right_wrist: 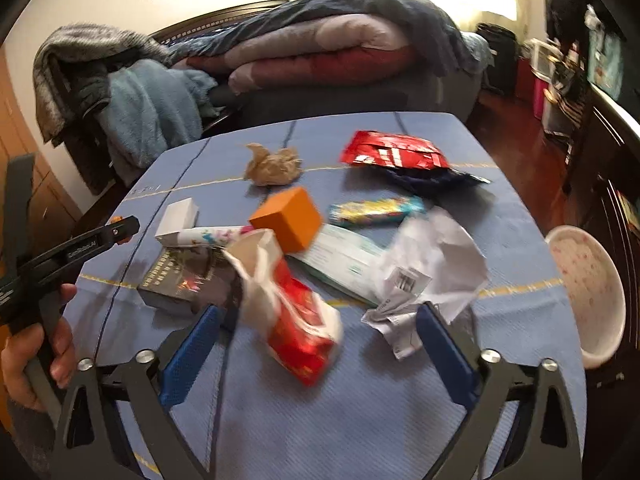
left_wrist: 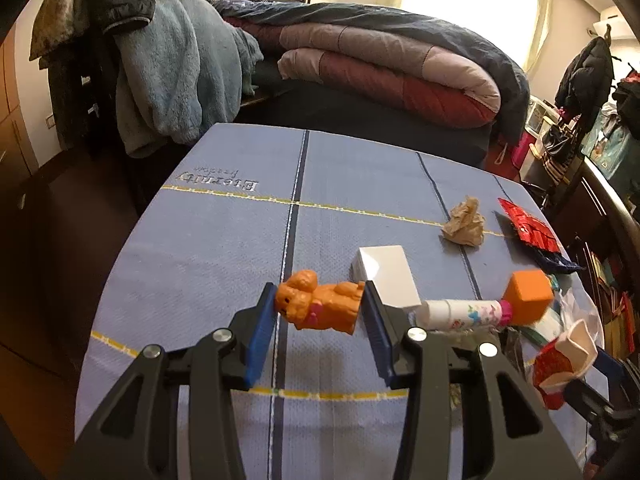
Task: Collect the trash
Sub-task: 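Grasp the orange toy figure with the left tool while the right tool grasps the red-white carton, then carry both held items over the wastebasket and open both tools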
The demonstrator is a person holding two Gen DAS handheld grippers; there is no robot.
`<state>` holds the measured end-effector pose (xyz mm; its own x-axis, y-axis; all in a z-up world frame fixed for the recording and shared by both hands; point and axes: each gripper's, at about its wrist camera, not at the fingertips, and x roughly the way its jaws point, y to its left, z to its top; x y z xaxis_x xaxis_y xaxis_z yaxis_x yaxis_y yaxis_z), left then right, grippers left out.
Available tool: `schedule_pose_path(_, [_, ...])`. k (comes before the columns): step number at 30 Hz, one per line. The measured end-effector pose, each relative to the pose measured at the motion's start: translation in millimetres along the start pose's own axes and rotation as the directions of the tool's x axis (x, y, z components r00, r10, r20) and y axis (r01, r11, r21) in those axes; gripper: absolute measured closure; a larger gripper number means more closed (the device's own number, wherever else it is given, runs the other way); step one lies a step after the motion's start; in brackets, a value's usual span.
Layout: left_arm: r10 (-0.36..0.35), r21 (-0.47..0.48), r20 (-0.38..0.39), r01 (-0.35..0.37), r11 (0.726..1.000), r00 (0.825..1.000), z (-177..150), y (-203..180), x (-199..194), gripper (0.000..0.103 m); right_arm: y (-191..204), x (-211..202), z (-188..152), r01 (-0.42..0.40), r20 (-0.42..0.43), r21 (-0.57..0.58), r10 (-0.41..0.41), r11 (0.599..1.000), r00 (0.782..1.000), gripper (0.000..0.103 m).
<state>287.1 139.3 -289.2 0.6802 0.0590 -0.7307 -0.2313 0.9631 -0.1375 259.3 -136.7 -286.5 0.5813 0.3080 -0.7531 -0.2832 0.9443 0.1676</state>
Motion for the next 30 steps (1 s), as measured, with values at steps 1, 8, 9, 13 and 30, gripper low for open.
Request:
schedule_pose_path(1, [-0.003, 0.002, -0.001, 0.003, 1.0, 1.0, 0, 1, -1, 0.06, 7, 3, 2, 0.018, 0.009, -0.026, -0.018, 0.999, 1.0, 0.022])
schedule_pose_path(8, [-0.017, 0.014, 0.024, 0.016, 1.0, 1.0, 2, -1, -21, 0.06, 17, 10, 4, 0.01, -0.003, -0.067, -0.01, 0.998, 1.0, 0.076])
schedule_pose_path(9, [-0.02, 0.013, 0.028, 0.02, 1.0, 0.999, 2, -1, -24, 0.06, 14, 3, 2, 0.001, 0.022, -0.063, 0.001, 0.998, 1.0, 0.076])
schedule_pose_path(13, [-0.053, 0.022, 0.048, 0.052, 0.998, 0.997, 1, -9, -41, 0.06, 3, -24, -1, -0.07, 0.074, -0.031, 0.072, 0.997, 0.995, 0.077])
schedule_pose_path(30, [-0.375, 0.275, 0.018, 0.356, 0.893, 0.927, -15, -179, -88, 0.06, -98, -107, -26, 0.009, 0.18, 0.159, -0.038, 0.987, 0.983, 0.077])
